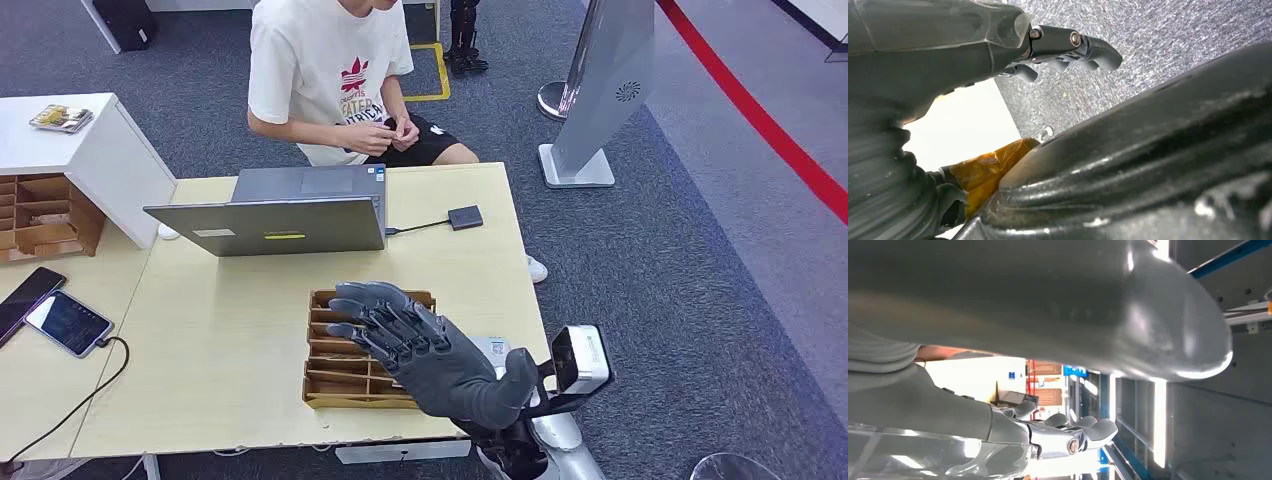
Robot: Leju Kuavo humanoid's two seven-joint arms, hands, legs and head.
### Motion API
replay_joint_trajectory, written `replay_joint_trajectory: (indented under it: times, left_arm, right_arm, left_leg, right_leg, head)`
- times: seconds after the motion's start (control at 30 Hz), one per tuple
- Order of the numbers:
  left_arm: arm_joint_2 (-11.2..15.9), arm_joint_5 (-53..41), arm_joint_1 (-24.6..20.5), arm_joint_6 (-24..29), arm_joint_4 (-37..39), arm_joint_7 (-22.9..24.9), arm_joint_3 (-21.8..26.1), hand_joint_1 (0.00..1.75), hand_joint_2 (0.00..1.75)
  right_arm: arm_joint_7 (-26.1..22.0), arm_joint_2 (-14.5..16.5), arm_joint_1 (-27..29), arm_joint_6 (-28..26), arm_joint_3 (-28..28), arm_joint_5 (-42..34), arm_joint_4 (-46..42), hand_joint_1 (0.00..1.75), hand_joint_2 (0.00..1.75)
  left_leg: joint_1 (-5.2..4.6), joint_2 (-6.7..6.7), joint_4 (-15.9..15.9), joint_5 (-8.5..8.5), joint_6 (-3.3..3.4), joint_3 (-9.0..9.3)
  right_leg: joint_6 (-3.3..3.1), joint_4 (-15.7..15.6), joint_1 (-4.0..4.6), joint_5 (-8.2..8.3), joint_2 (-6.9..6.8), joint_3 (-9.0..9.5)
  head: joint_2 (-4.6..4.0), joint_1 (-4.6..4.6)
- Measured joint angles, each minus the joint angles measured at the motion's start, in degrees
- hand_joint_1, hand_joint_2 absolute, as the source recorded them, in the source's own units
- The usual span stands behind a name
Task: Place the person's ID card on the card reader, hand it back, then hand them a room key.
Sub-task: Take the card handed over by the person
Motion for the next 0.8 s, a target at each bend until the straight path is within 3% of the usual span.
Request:
replay_joint_trajectory:
  times: [0.8]
  left_arm:
    - [0.2, 0.8, 0.0, -1.1, 0.0, 0.1, 0.0, 0.00, 1.75]
  right_arm:
    - [0.6, 0.1, -0.7, 0.6, 1.0, -1.1, 1.3, 0.00, 0.00]
  left_leg:
    - [0.00, 0.00, 0.0, 0.00, 0.00, 0.00]
  right_leg:
    - [0.00, 0.0, 0.00, 0.00, 0.00, 0.00]
  head:
    - [0.00, 0.01]
